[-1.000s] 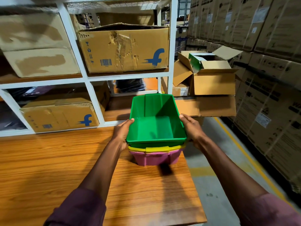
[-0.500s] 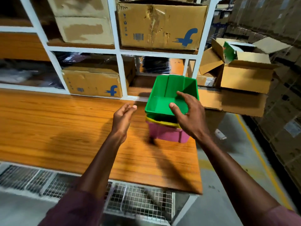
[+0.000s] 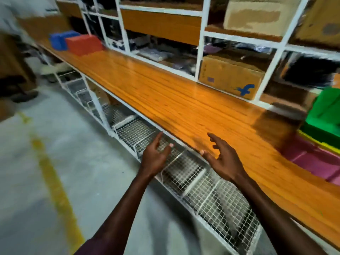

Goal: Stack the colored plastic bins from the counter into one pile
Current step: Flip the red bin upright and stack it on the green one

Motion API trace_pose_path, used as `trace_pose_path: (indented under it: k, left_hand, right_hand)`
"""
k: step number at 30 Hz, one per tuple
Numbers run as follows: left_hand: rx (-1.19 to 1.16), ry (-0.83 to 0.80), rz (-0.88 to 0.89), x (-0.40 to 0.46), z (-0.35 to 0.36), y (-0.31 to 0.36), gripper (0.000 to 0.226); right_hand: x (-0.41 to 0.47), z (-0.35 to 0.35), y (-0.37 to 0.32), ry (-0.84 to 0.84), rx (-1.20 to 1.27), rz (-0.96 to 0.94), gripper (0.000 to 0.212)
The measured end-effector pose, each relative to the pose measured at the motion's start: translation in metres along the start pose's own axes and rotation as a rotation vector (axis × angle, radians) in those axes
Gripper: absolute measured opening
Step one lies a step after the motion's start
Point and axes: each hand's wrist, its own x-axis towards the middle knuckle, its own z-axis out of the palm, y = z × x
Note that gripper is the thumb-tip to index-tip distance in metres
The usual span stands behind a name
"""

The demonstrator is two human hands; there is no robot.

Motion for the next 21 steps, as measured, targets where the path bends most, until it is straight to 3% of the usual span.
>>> trace_pose_path:
  k: [4,10,15,21]
  left_hand:
    - [0.064,0.092,-0.069,-0.018,-0.07,-0.043,0.066]
    - [0.097,0.246,-0.195,-0.008,-0.156,-0.095,0.065]
    - [0.081,0.339,-0.266,0.045,-0.21,-0.131,0.063]
    - [0.061,0.42,-0.338,0.144,-0.267,-0.163,0.065]
  right_hand:
    - [0.024,0.078,-0.035,-0.136,0.014,-0.047,0.071]
    - [0.074,0.179,-0.083,-0.309,0.025,-0.122,0.09]
    - [0.14,0.249,-0.112,-0.367,0.083,-0.177,0.077]
    - [0.248,0.326,-0.146,-0.466,0.113,-0.174,0.08]
